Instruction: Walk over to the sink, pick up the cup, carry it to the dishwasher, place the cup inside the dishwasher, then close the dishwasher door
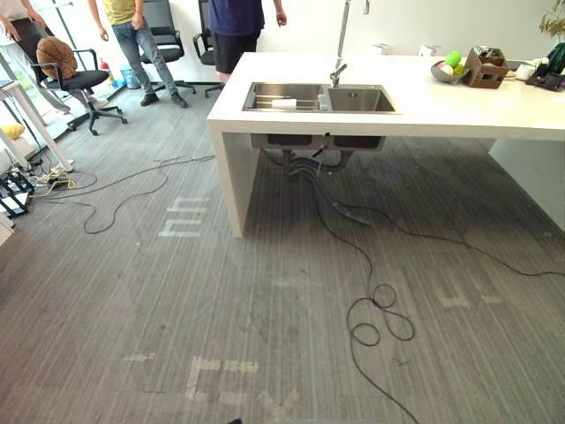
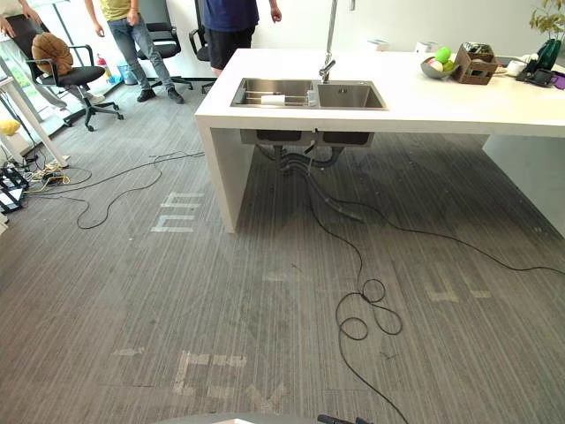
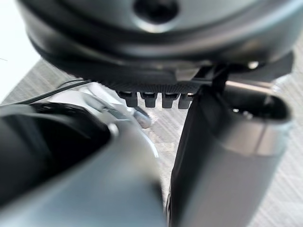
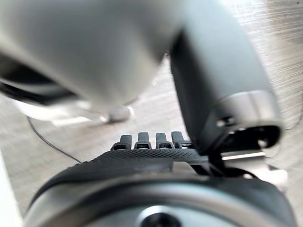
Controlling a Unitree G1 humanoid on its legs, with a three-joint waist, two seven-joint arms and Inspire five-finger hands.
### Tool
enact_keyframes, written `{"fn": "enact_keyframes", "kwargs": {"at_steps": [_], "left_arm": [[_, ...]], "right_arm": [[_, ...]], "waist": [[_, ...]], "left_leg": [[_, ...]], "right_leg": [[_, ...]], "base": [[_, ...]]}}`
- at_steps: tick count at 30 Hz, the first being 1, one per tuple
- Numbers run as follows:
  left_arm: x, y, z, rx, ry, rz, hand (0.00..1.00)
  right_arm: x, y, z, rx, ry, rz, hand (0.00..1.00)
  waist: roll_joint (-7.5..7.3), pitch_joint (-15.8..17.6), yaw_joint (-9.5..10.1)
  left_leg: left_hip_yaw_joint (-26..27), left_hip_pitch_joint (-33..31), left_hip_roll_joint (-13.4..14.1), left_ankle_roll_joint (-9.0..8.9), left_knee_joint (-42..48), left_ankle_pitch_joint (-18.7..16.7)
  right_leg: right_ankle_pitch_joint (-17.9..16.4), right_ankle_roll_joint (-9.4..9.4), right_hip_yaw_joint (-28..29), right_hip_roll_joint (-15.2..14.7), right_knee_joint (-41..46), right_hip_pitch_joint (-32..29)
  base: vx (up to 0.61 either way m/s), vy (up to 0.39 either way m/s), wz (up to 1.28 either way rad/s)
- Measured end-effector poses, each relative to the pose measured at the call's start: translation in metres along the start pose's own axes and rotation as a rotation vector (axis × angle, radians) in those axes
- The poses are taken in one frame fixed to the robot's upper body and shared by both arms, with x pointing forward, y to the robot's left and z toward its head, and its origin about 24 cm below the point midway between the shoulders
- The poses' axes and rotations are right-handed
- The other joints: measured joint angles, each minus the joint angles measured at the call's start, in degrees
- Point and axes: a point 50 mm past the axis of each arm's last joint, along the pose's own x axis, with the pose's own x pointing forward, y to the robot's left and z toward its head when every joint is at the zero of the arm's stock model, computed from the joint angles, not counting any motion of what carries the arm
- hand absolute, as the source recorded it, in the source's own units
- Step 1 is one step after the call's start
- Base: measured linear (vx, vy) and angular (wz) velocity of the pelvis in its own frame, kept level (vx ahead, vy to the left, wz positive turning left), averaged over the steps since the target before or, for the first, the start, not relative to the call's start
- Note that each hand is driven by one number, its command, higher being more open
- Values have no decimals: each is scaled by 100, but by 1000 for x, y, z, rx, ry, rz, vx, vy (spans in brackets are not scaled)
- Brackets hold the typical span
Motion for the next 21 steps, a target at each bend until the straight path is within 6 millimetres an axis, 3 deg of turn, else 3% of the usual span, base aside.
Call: {"fn": "enact_keyframes", "kwargs": {"at_steps": [6,12,21], "left_arm": [[2,-10,10,41,-71,31,100],[3,-16,20,52,-164,85,100],[4,-23,22,-48,-195,155,100]], "right_arm": [[4,11,21,-23,-70,-7,100],[6,31,26,-25,-82,75,100],[6,36,31,28,-101,142,100]], "waist": [[-11,24,-3],[-7,157,-12],[-23,233,-37]], "left_leg": [[-22,-12,0,1,-23,-1],[-20,-11,-19,8,-23,-5],[-68,-25,-63,38,-4,-24]], "right_leg": [[35,-3,-11,13,-61,14],[42,-3,-5,0,-79,19],[45,11,-40,-33,-147,52]], "base": [[-43,-8,1],[-12,0,0],[-2,0,1]]}}
